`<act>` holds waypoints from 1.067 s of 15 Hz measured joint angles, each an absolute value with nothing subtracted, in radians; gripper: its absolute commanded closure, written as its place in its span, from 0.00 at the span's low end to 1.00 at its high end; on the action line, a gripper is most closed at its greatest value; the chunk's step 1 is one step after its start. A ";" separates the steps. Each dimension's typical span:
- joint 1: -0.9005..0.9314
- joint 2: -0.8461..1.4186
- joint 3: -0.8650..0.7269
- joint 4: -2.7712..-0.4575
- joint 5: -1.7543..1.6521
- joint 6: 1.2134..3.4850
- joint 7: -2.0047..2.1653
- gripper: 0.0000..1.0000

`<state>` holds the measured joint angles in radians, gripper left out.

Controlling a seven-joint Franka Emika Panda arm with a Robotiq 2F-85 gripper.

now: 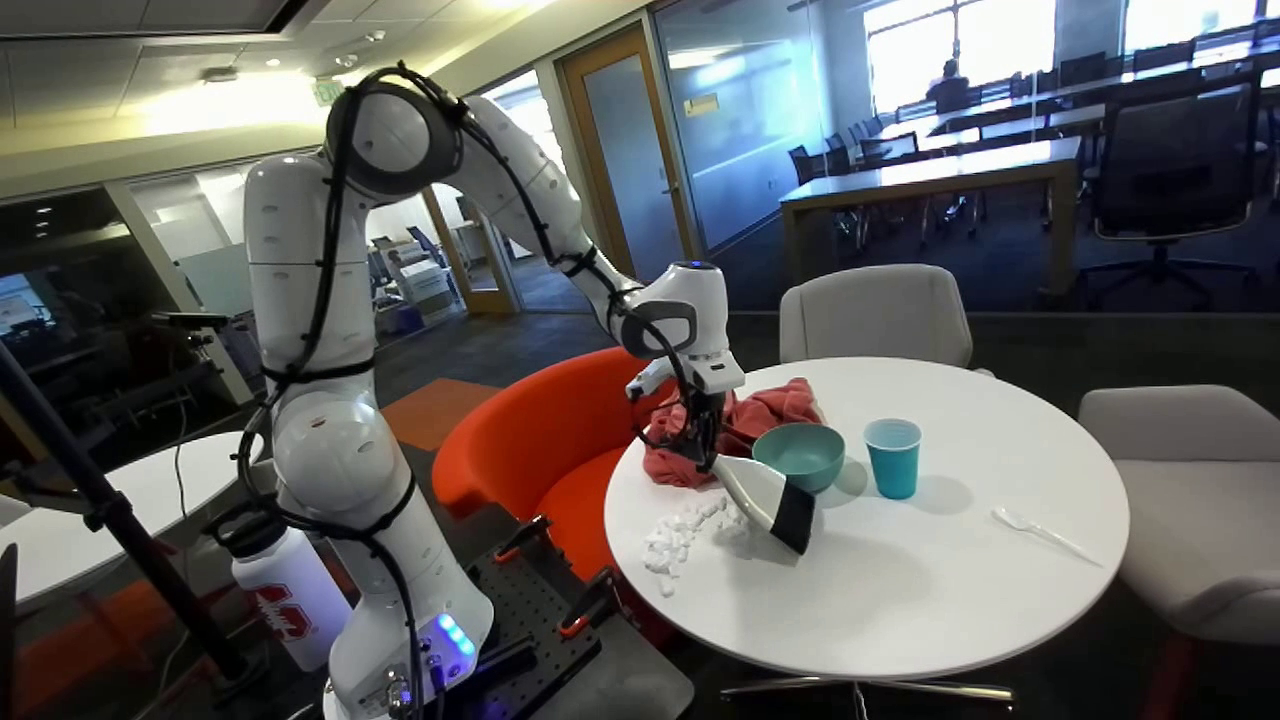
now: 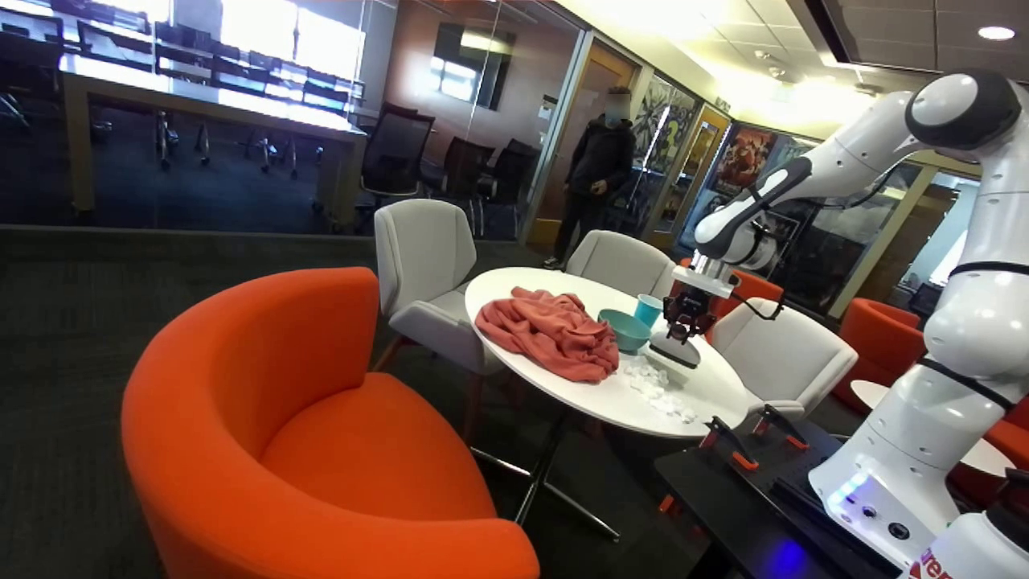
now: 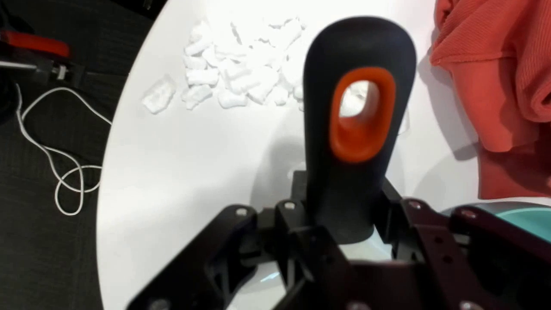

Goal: Use the brush to sweep the papers on the table

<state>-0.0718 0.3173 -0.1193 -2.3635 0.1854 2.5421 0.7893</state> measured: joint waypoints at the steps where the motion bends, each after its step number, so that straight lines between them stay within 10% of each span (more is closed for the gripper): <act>1: -0.072 0.343 -0.117 -2.341 0.192 2.536 0.772 0.87; 16: 0.011 0.452 0.009 -2.176 0.293 2.044 0.534 0.87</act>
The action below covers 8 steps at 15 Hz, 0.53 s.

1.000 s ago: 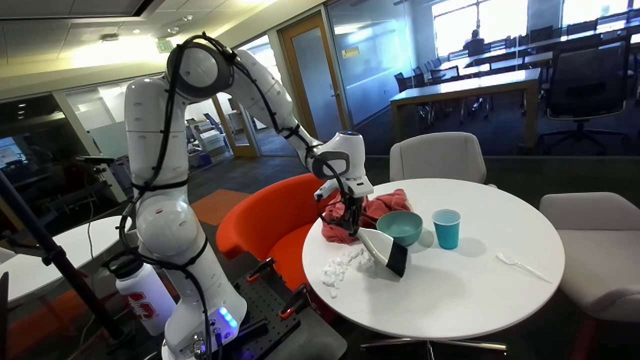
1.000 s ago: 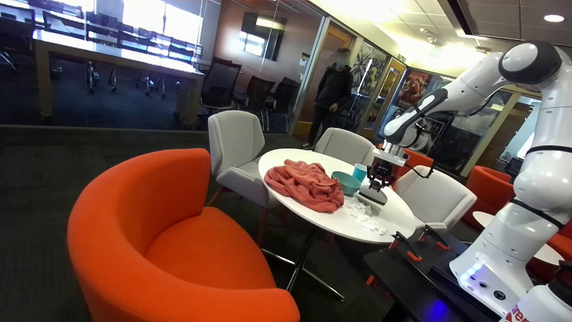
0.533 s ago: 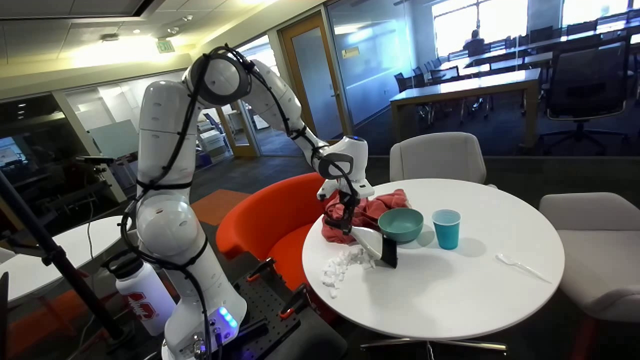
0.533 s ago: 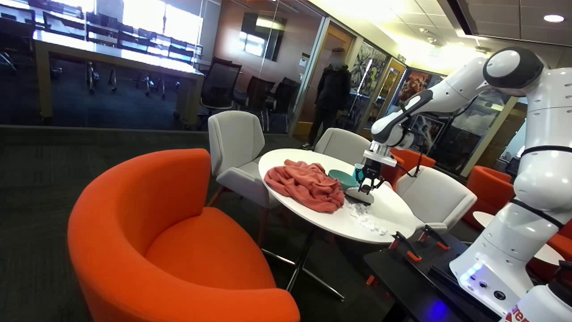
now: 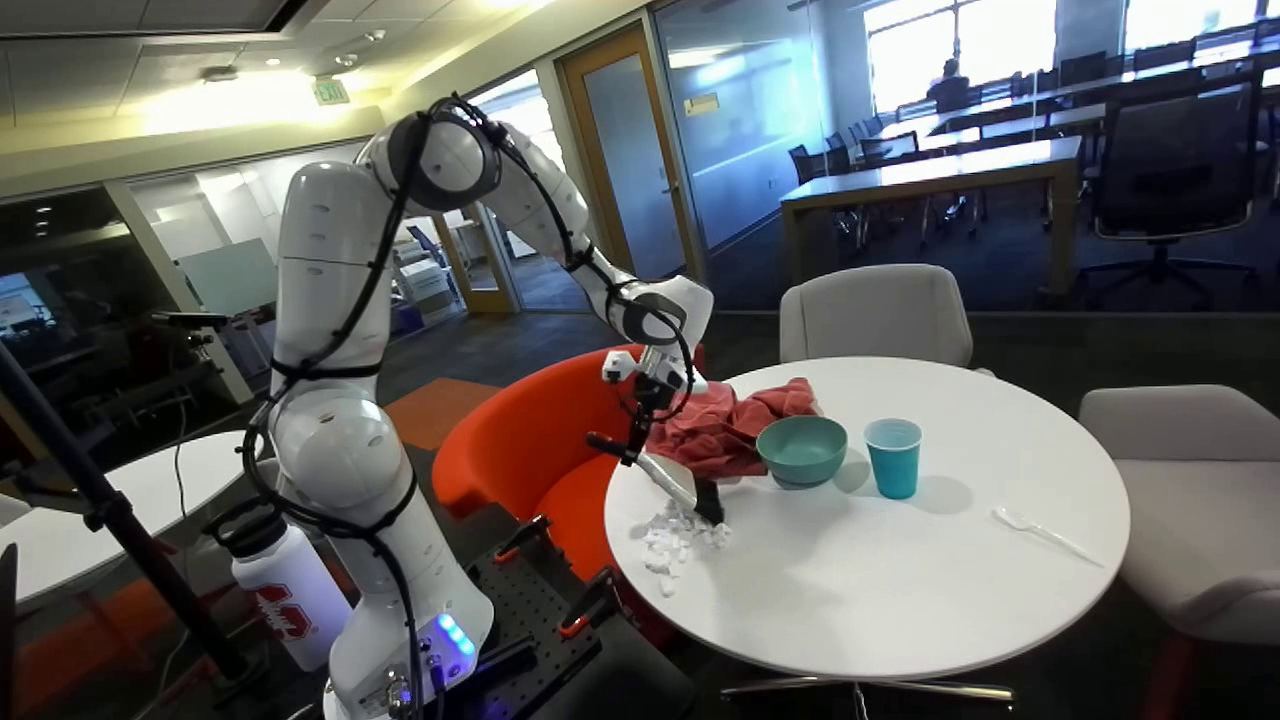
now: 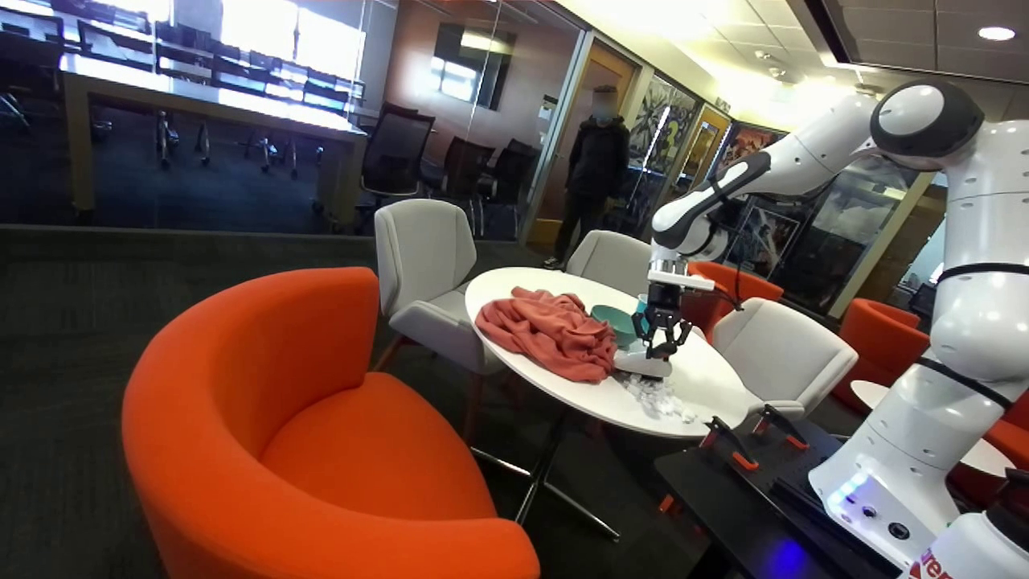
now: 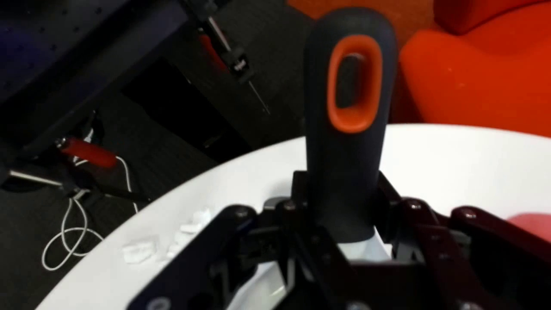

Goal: Use the brush to sweep the papers on the table

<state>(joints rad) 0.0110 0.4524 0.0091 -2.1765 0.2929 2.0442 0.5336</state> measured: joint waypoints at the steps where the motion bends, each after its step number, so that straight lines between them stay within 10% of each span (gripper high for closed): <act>1: 0.026 0.450 0.009 -2.178 0.292 2.015 0.534 0.87; 8: 0.089 0.346 -0.030 -2.285 0.239 2.150 0.585 0.87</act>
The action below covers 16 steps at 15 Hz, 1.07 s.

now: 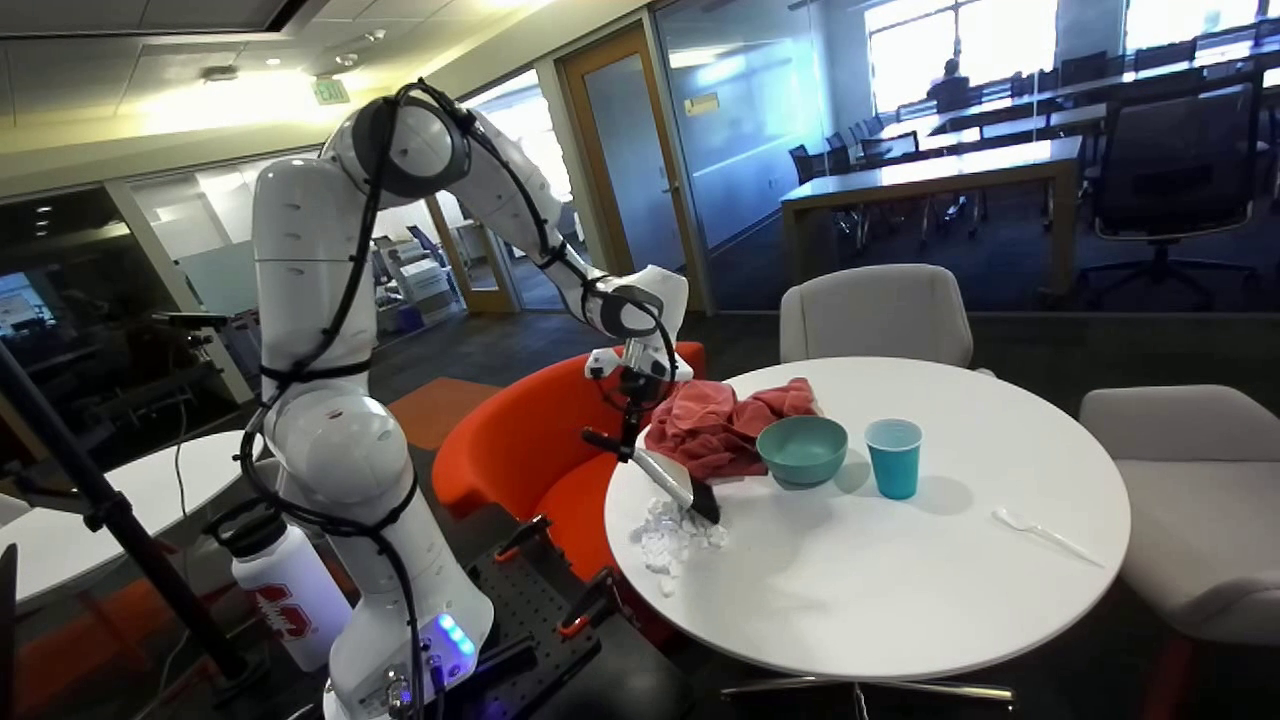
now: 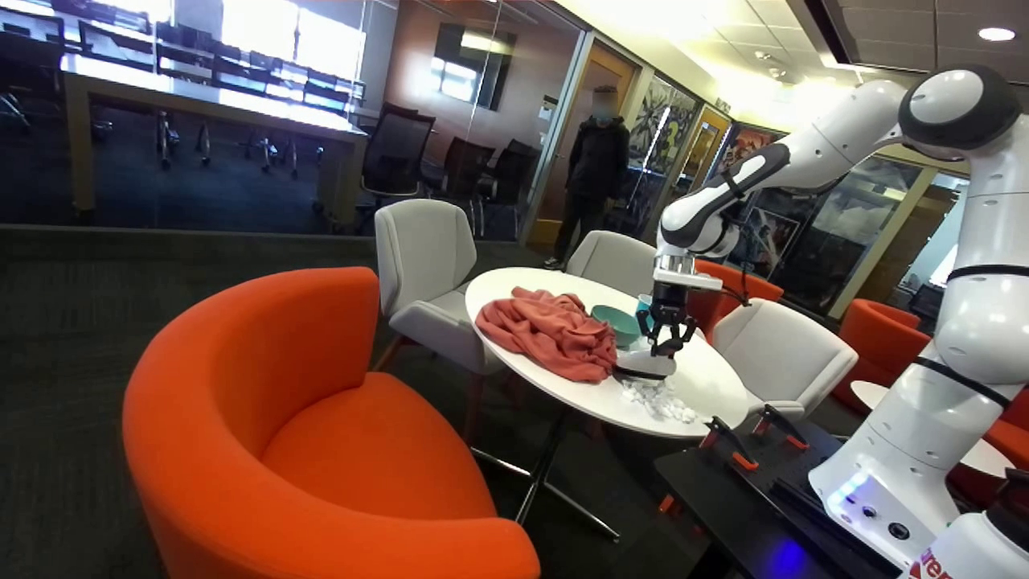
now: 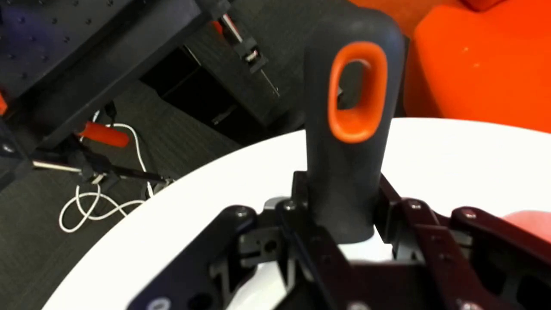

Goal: Use the brush to sweep the papers on the table

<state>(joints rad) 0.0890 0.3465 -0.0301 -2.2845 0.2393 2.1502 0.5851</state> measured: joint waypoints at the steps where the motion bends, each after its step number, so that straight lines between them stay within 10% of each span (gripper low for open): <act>1: 0.089 0.320 -0.043 -2.312 0.227 2.202 0.594 0.87; 16: -0.016 0.150 -0.165 -2.572 0.205 2.859 0.616 0.87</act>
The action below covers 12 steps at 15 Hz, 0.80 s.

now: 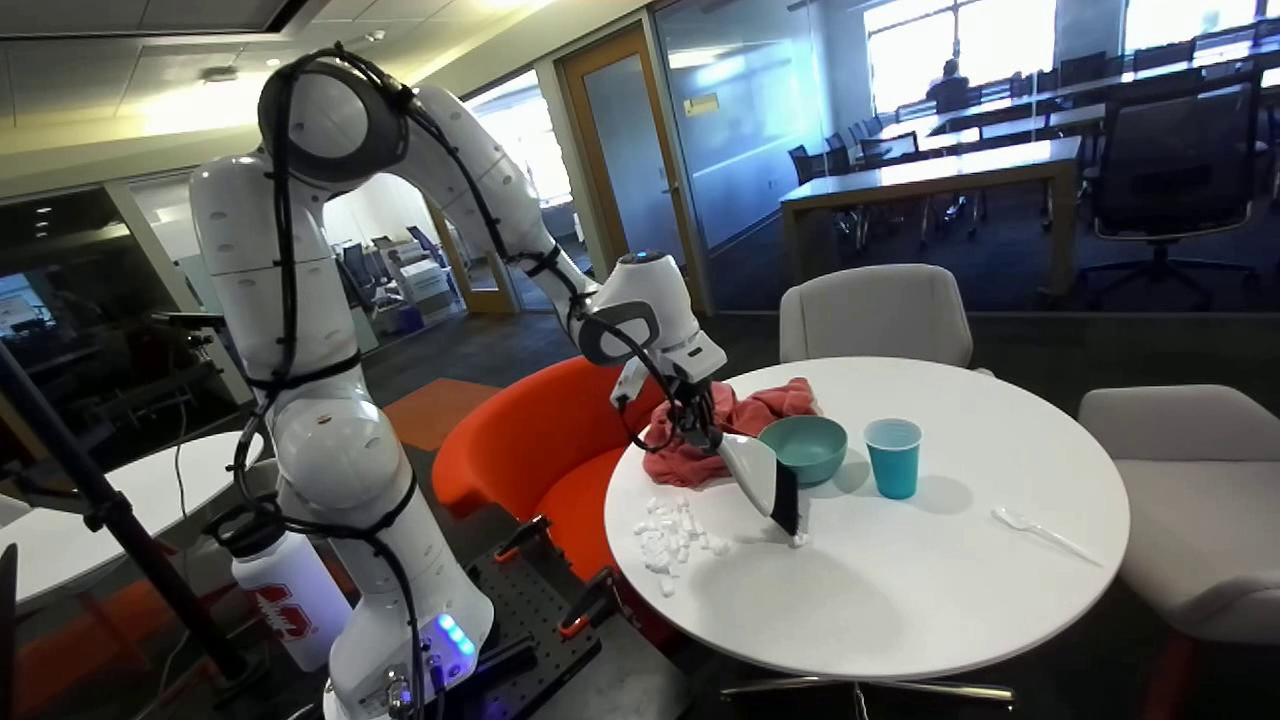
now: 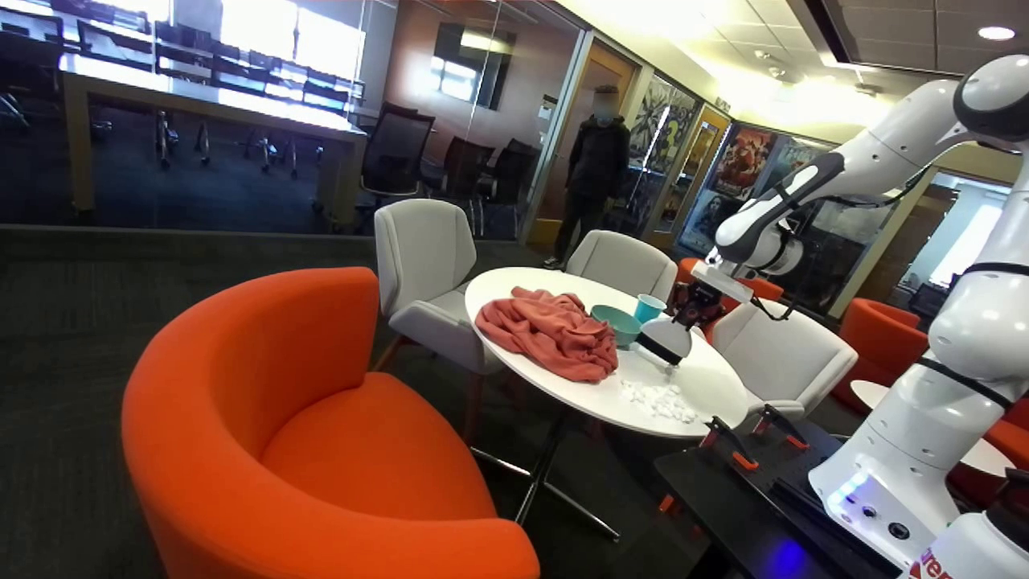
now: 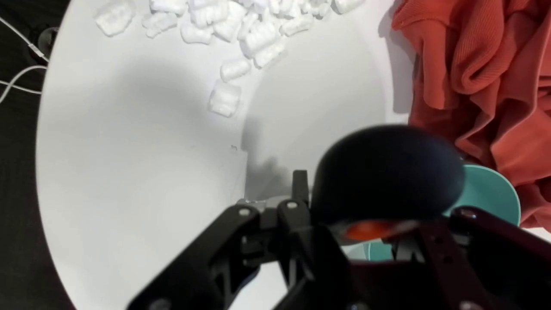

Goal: Use the brush to sweep the papers on the table

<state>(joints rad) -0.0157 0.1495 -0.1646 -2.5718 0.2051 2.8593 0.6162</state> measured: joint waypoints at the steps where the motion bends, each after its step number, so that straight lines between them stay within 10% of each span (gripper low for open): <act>1: -0.016 0.137 -0.165 -2.580 0.203 2.861 0.617 0.87; 12: -0.009 0.075 -0.549 -2.567 -0.581 2.950 1.264 0.87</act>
